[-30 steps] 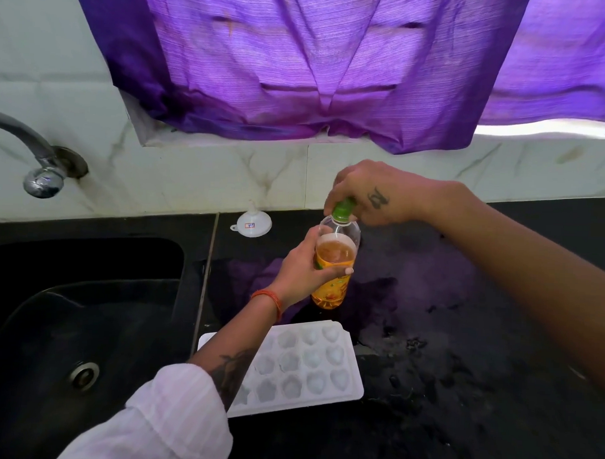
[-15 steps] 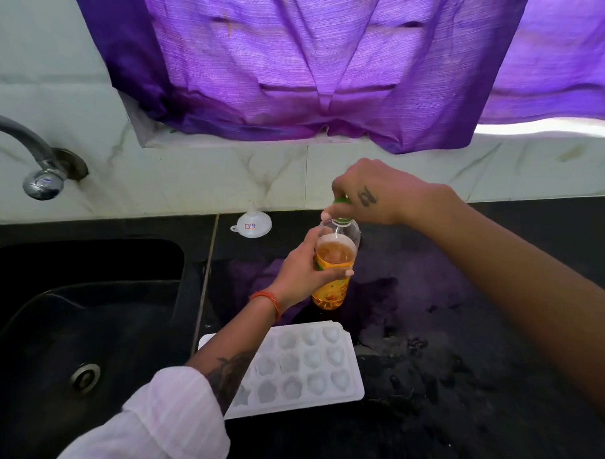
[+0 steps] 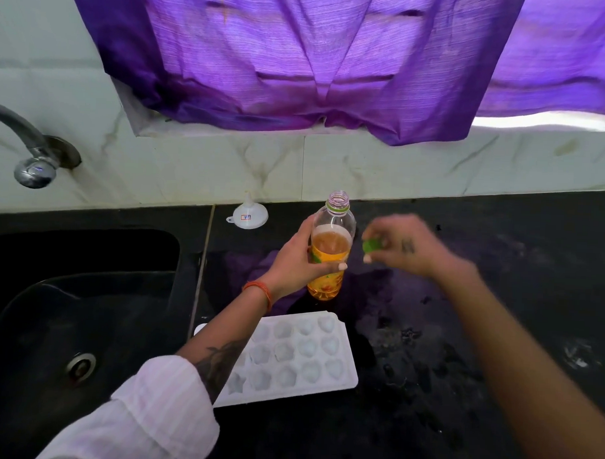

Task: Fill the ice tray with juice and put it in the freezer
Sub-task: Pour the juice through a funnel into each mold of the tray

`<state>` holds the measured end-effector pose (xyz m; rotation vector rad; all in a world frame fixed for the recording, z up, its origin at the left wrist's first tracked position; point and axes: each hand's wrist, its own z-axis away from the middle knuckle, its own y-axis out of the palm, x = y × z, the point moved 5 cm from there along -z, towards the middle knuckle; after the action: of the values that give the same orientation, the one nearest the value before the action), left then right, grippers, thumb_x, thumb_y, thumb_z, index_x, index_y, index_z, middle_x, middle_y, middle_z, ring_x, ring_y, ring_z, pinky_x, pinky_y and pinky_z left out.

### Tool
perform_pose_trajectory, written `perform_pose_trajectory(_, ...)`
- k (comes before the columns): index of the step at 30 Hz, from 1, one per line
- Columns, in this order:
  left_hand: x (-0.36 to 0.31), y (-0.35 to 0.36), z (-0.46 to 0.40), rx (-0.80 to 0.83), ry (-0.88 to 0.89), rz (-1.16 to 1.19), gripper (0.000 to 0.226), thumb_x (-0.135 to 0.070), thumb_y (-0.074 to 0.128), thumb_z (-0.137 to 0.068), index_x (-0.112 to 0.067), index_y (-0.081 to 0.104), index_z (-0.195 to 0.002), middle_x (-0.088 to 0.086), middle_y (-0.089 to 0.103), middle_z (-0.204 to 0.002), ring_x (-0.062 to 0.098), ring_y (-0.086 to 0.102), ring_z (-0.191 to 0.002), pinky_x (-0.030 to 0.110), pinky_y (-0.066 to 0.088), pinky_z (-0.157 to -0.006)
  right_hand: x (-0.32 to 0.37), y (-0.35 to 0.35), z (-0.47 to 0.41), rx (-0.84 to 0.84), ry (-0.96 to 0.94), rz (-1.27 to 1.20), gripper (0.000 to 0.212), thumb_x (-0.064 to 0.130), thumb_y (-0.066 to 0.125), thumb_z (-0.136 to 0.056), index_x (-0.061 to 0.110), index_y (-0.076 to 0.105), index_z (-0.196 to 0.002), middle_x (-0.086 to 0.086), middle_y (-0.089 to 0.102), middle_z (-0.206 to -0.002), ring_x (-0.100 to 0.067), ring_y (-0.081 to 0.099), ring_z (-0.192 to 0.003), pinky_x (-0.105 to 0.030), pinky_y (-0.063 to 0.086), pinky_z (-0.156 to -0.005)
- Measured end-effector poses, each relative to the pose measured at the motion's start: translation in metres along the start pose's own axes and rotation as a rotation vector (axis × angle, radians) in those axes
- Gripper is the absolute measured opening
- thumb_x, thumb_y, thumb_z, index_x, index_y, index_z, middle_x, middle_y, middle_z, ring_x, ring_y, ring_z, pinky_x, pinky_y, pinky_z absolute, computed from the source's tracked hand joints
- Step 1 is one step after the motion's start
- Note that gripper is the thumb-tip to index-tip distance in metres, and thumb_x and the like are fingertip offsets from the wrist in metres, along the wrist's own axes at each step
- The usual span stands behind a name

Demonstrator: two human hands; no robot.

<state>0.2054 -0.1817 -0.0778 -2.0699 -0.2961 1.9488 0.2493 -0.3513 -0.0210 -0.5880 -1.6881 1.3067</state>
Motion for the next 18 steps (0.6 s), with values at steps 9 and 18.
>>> perform_pose_trajectory(9, 0.027, -0.009, 0.020, 0.018, -0.145, -0.067, 0.089, -0.026, 0.078, -0.075, -0.021, 0.025, -0.146, 0.003, 0.047, -0.141, 0.020, 0.050, -0.123, 0.033, 0.047, -0.097, -0.029, 0.122, 0.047, 0.078, 0.257, -0.040, 0.045, 0.029, 0.076, -0.076, 0.022, 0.064, -0.118, -0.006, 0.058, -0.113, -0.026, 0.055, -0.108, -0.029, 0.046, -0.086)
perform_pose_trajectory(18, 0.072, -0.076, 0.033, -0.143, -0.222, -0.270, 0.047, -0.033, 0.074, -0.079, -0.024, 0.058, -0.122, -0.002, 0.061, -0.126, 0.015, 0.060, -0.104, 0.028, 0.049, -0.090, 0.028, 0.043, 0.070, -0.394, 0.255, -0.250, 0.025, 0.040, 0.077, -0.071, 0.026, 0.065, -0.087, 0.011, 0.066, -0.084, -0.009, 0.063, -0.078, -0.028, 0.052, -0.067)
